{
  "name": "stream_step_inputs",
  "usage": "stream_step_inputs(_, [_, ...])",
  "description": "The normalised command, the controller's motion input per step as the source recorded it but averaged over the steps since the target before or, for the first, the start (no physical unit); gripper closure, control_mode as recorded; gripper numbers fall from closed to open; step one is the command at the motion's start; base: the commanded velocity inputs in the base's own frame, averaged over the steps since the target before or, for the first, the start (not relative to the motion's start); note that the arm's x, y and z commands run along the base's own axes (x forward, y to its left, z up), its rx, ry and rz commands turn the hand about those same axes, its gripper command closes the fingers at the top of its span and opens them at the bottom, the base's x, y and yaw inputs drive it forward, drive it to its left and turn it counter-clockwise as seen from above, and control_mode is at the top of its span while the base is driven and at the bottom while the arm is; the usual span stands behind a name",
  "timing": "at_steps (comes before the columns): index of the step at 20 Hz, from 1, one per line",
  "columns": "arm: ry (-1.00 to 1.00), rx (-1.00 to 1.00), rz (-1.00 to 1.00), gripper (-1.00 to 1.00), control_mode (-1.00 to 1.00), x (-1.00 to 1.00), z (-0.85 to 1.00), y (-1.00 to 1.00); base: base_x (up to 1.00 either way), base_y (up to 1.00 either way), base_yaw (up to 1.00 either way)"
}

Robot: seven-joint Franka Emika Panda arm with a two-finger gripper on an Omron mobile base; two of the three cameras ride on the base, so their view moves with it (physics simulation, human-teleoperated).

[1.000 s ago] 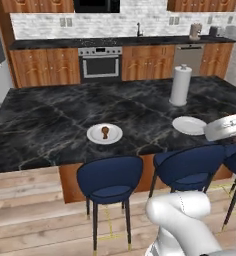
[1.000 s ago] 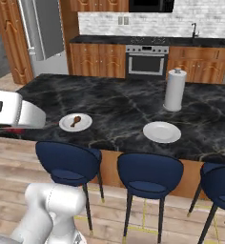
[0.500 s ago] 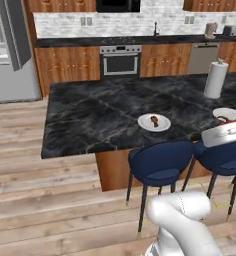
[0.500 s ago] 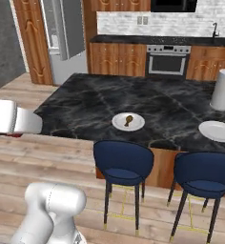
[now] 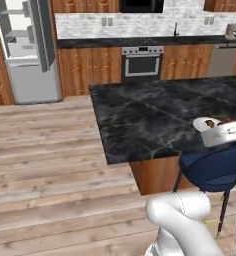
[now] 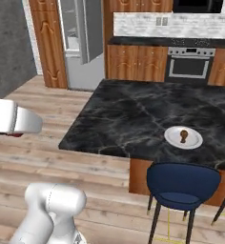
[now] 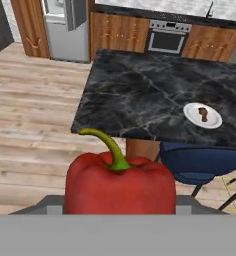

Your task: Transport the chicken drumstick and bell pepper to the fridge. Place the chicken drumstick on the rack containing meat and place the bell pepper on the rack containing the vegetable, ensuring meats and vegetables are on different racks.

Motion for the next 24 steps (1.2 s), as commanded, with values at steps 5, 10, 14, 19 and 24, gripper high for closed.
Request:
stream_step_inputs(5, [0.0,0.0,0.0,1.0,1.0,0.0,0.0,0.0,0.45,1.0,0.0])
stream_step_inputs(10, [0.0,0.0,0.0,1.0,1.0,0.0,0.0,0.0,0.33,1.0,0.0])
stream_step_inputs(14, [0.0,0.0,0.0,1.0,1.0,0.0,0.0,0.0,0.29,1.0,0.0])
stream_step_inputs(19, [0.0,0.0,0.0,1.0,1.0,0.0,0.0,0.0,0.34,1.0,-0.02])
stream_step_inputs(24, [0.0,0.0,0.0,1.0,1.0,0.0,0.0,0.0,0.88,1.0,-0.19])
